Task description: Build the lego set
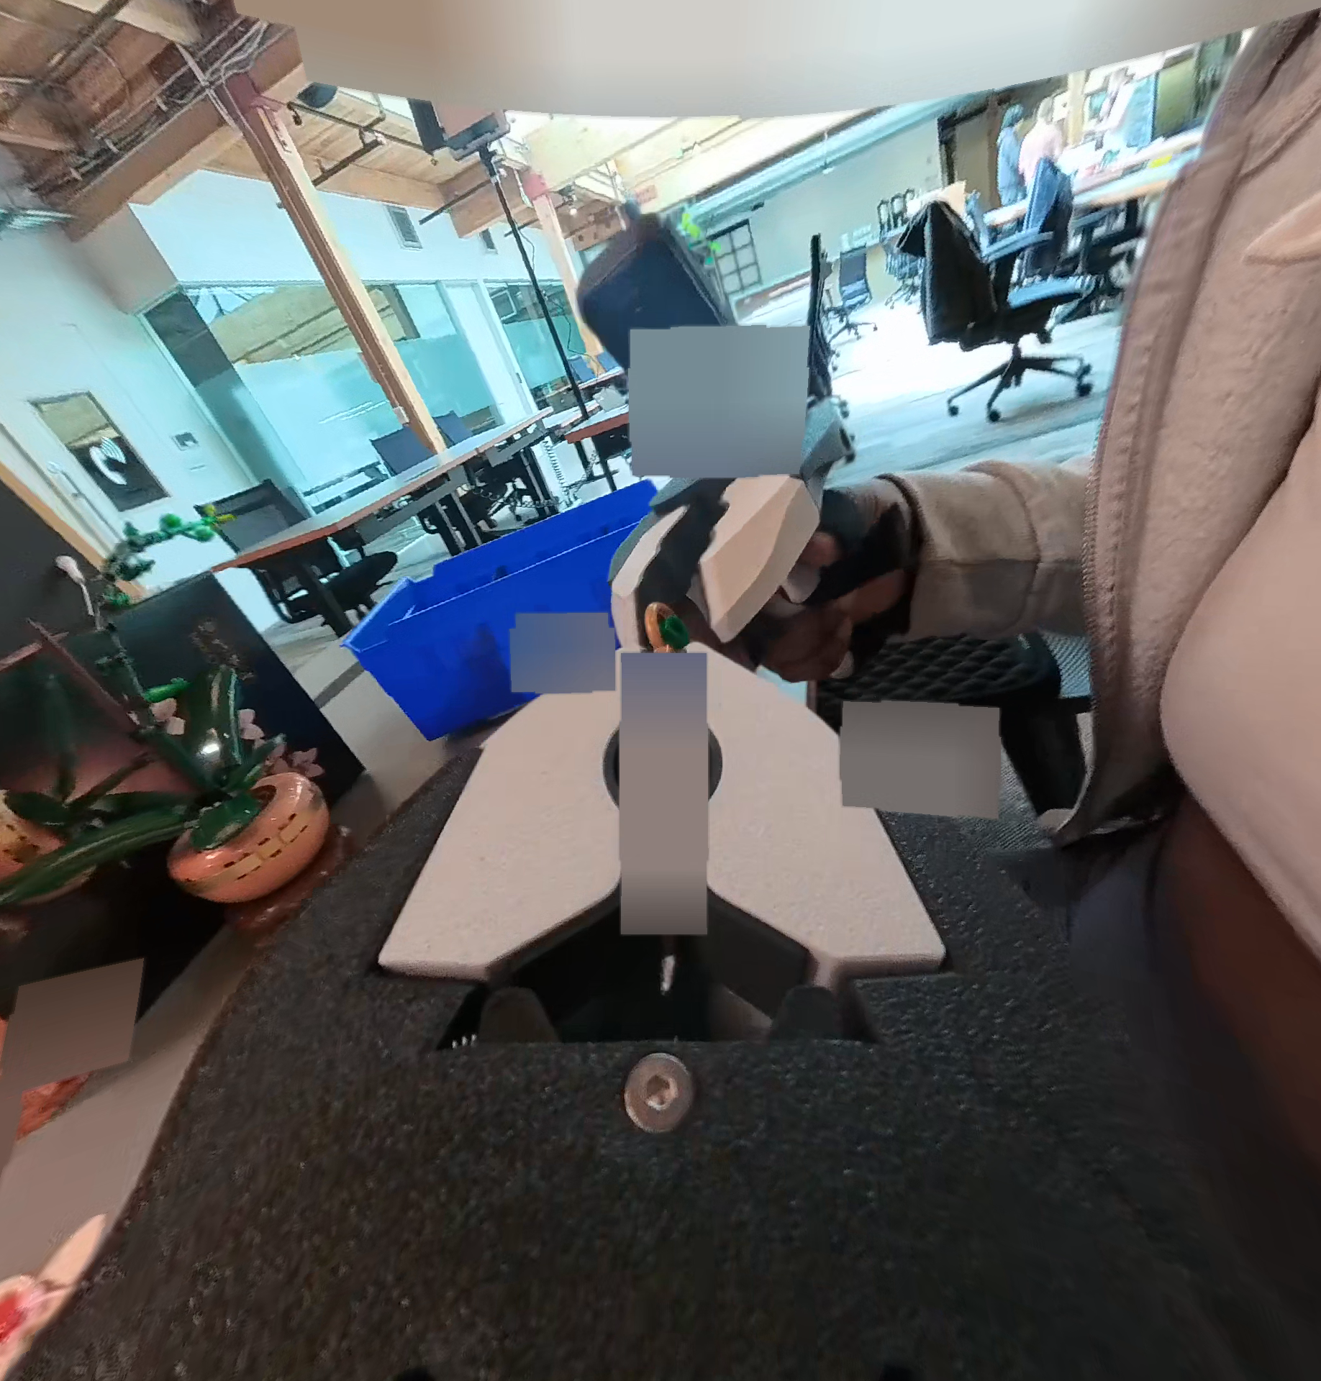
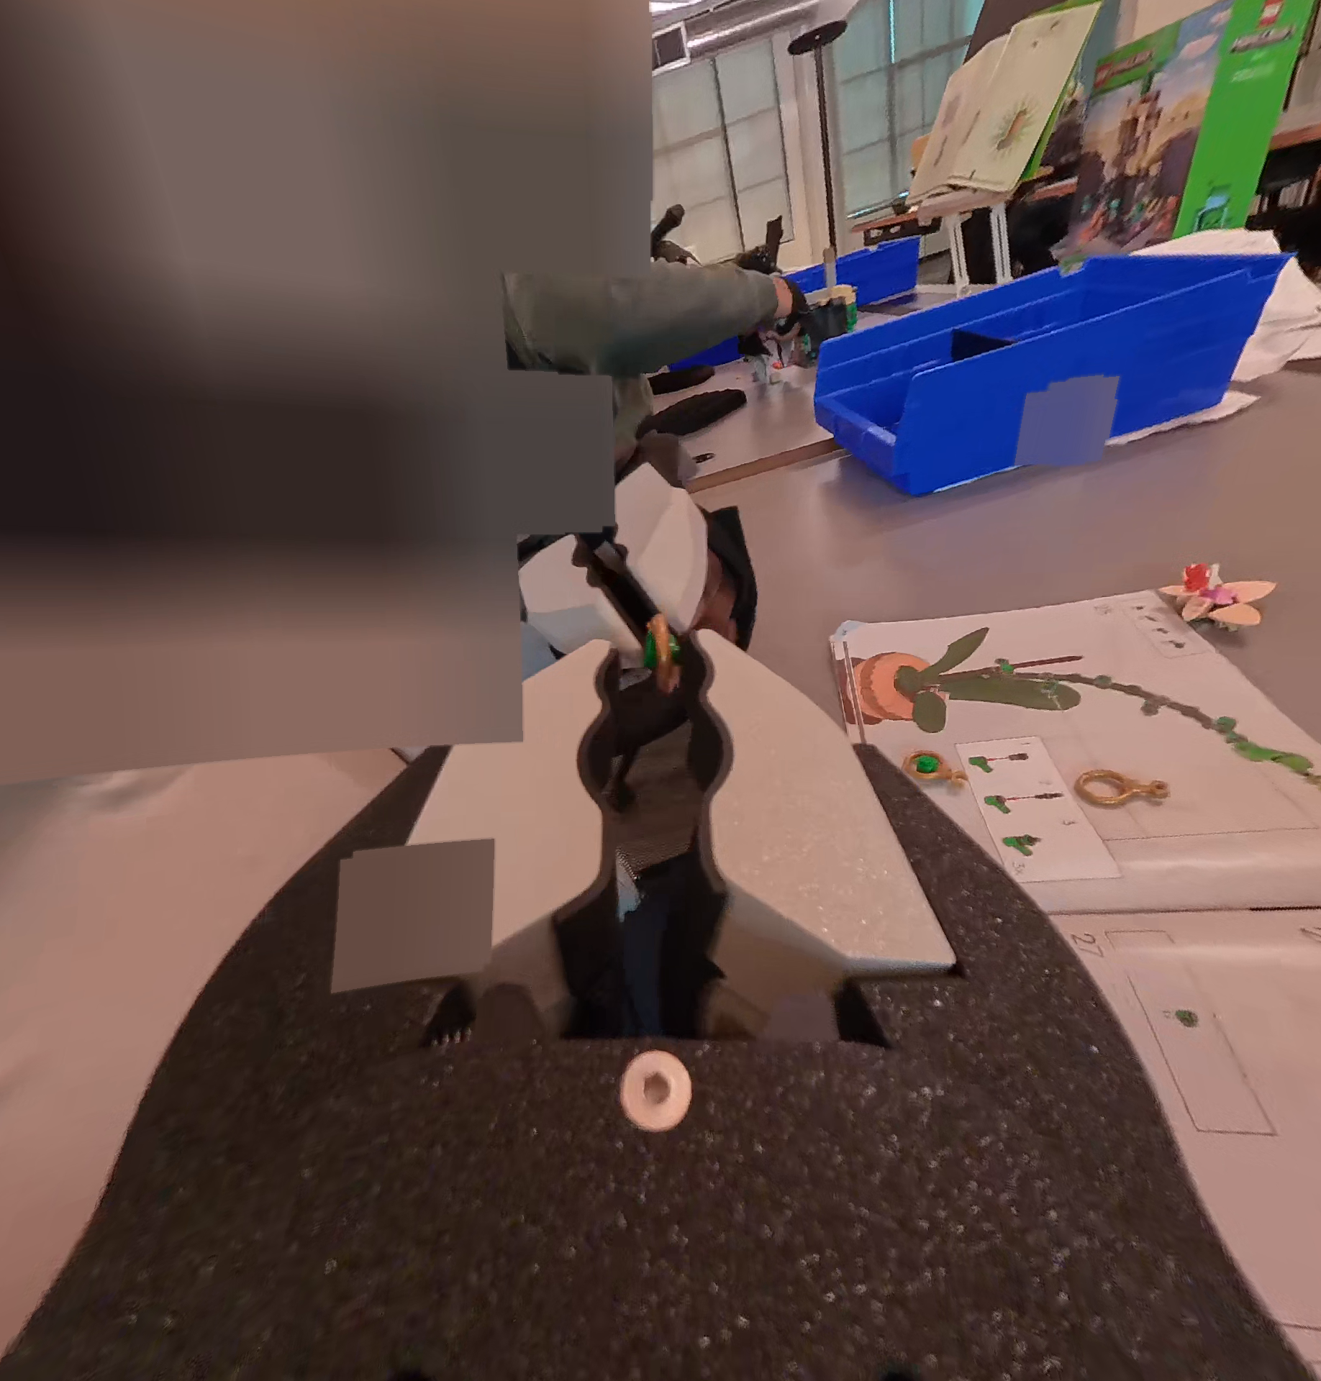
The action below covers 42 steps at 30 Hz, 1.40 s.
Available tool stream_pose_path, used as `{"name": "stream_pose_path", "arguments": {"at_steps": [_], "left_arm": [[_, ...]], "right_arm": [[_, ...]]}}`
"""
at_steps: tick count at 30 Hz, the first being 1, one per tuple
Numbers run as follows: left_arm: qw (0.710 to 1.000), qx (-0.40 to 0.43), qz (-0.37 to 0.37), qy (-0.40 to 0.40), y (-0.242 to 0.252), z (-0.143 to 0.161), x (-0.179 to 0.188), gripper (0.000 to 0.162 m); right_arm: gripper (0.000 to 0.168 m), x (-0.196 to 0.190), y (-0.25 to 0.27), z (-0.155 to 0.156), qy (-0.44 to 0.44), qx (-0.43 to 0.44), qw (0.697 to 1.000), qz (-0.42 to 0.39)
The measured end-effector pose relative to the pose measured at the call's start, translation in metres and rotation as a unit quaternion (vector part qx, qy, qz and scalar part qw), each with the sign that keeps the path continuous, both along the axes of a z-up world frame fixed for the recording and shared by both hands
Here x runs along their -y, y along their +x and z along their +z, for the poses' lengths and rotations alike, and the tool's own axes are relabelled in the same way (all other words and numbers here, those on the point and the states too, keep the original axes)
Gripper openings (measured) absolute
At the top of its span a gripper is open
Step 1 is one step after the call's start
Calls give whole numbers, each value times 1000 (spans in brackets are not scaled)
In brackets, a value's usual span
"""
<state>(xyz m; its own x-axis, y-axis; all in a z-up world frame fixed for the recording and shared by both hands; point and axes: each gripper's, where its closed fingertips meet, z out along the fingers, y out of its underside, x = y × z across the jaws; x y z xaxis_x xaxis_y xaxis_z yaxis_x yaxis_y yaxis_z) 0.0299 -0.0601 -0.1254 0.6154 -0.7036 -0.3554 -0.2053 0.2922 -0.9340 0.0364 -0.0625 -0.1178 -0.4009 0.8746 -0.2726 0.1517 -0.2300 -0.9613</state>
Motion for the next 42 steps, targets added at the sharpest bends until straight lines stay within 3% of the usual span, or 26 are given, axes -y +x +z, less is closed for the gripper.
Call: {"name": "stream_pose_path", "arguments": {"at_steps": [1,4,11,17,20,30,32,42], "left_arm": [[1000,-10,3,11,1,0,1,5],[999,-27,10,17,2,0,2,5],[999,11,-37,-28,7,1,9,5],[998,14,-54,-25,10,2,13,5],[999,-3,-51,19,12,5,16,5],[997,-40,-30,52,12,5,15,5],[996,-53,-23,61,11,4,14,5],[994,-85,0,71,7,-1,10,6]], "right_arm": [[10,0,0,0,-3,0,1000,1],[8,0,1,-1,4,-9,1000,5],[8,5,3,0,155,-52,986,3],[7,8,5,2,200,-79,976,12],[7,12,6,5,204,-92,975,17],[8,11,6,5,197,-97,975,10],[20,8,6,5,202,-94,975,-3],[3,4,11,2,231,-74,970,-8]]}}
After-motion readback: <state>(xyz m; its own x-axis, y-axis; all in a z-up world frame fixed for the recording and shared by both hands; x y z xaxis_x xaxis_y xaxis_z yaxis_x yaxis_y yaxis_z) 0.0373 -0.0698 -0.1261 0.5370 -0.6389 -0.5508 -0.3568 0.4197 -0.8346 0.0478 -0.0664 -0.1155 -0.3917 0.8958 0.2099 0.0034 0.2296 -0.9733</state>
